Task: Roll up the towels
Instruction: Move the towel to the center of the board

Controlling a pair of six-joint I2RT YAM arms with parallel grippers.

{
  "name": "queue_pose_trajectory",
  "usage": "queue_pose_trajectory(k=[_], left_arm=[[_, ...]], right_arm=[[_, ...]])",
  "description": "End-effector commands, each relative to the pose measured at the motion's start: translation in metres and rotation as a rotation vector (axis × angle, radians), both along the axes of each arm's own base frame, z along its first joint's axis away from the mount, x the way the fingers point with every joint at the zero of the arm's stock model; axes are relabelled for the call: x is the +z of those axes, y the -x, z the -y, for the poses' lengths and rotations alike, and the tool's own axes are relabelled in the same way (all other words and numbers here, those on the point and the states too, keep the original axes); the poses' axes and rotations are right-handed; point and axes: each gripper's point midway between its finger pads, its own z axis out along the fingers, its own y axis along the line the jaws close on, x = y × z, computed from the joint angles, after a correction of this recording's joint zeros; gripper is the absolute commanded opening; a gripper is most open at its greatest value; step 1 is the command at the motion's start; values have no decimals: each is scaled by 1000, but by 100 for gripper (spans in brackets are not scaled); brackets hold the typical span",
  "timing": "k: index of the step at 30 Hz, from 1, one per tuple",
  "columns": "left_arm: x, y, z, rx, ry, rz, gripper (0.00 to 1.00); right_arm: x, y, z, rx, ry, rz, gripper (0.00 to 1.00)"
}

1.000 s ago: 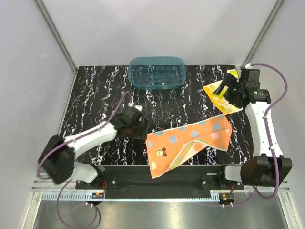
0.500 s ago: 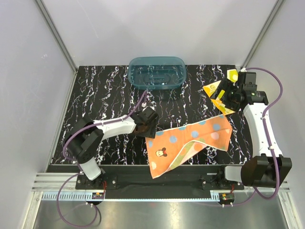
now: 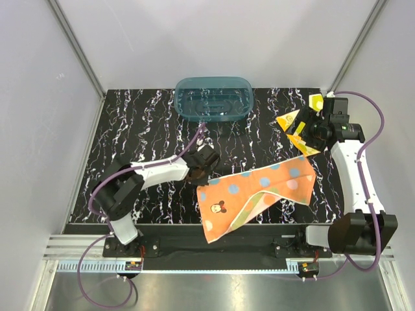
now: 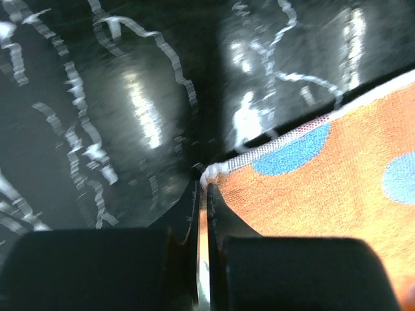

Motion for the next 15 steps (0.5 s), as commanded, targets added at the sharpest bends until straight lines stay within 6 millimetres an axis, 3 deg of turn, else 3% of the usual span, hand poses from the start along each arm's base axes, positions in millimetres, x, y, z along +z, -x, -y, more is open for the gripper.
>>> queue_pose_trajectory(k=[1,4,8,11,15], left_arm=[[54,-21,-26,50,-18,109,0],[85,-32,-59,106,10,145,0],[103,-33,-97,132,-35,139,0],[108,-29,-114,116,-96,130,0],[108,-25,-123,80,-141,103,0]], right_arm=[[11,4,-16,62,-19,40,97],[1,7,-29,87,7,5,97],[-29,6,-45,123,16,-79,96],[-51,-2,-49,136,17,-130,94],[-75,-22,-50,151,43,-181,88]])
